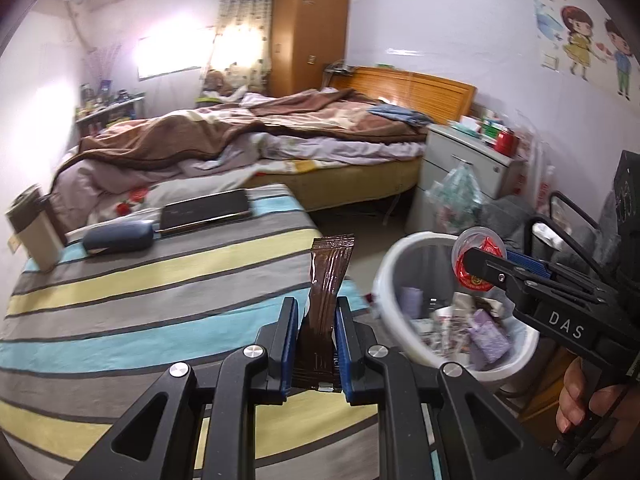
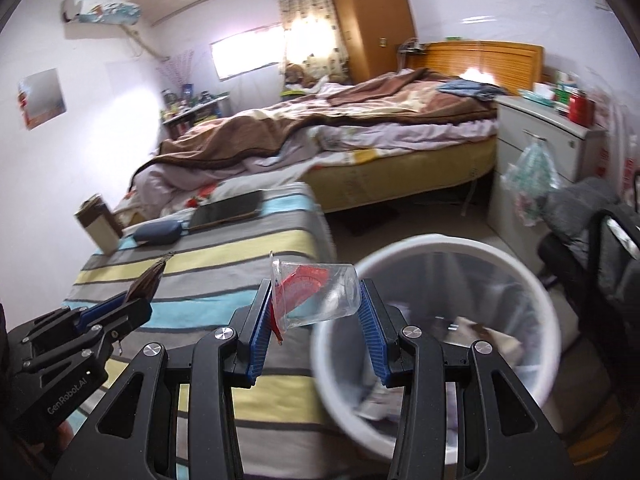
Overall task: Collect trash
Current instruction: 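Lift and carry the brown stick and plastic cup over the bin with both tools, then open both tools to drop the brown stick and plastic cup into the bin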
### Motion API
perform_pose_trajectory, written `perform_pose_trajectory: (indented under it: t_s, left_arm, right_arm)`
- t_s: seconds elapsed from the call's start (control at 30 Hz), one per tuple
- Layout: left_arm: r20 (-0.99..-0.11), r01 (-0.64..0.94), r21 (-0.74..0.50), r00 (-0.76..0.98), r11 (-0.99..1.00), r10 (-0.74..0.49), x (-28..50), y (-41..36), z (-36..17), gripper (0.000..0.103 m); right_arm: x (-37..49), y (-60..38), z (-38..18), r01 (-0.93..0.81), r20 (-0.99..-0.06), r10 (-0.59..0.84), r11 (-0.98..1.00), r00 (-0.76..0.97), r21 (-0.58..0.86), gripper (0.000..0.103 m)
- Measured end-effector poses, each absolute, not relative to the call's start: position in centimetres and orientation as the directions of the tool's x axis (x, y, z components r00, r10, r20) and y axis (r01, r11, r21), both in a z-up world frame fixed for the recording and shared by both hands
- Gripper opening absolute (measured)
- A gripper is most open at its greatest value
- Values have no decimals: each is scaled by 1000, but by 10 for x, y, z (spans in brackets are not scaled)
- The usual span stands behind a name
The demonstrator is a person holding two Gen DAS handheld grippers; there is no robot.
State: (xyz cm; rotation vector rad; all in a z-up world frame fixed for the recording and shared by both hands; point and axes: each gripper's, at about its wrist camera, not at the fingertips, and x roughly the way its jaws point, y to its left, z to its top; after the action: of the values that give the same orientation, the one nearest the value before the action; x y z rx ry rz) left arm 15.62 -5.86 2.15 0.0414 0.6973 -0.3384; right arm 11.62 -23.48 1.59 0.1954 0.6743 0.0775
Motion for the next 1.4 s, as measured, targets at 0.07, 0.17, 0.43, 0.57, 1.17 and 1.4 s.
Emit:
perform_pose_trajectory:
  t_s: [0.07, 0.17, 0.43, 0.57, 1.17, 1.4]
  left_arm:
    - [-641, 344, -85, 700, 935, -316, 159, -73, 20, 18]
    - [-648, 373, -93, 681, 923, -341, 162, -94, 17, 18]
    - [-668, 429, -89, 644, 899, -374, 166, -145, 4, 18]
    - [-677, 440, -84, 633, 894, -375, 167, -160, -2, 18]
    - [-696, 421, -69, 629, 904, -346, 170, -168, -12, 42]
    - [-672, 410, -42, 663, 911, -330, 156, -162, -6, 53]
  right_arm:
    - [115, -246, 14, 19, -618, 110, 980, 778, 198, 44]
    - [113, -259, 10, 54, -629, 76, 981, 774, 185, 44]
    - [109, -295, -5, 128, -669, 6, 980, 743, 151, 44]
    - [109, -307, -10, 150, -683, -18, 980, 730, 134, 44]
    - [104, -325, -17, 182, -703, -43, 976, 710, 123, 58]
    - [93, -318, -11, 178, -674, -41, 975, 737, 136, 58]
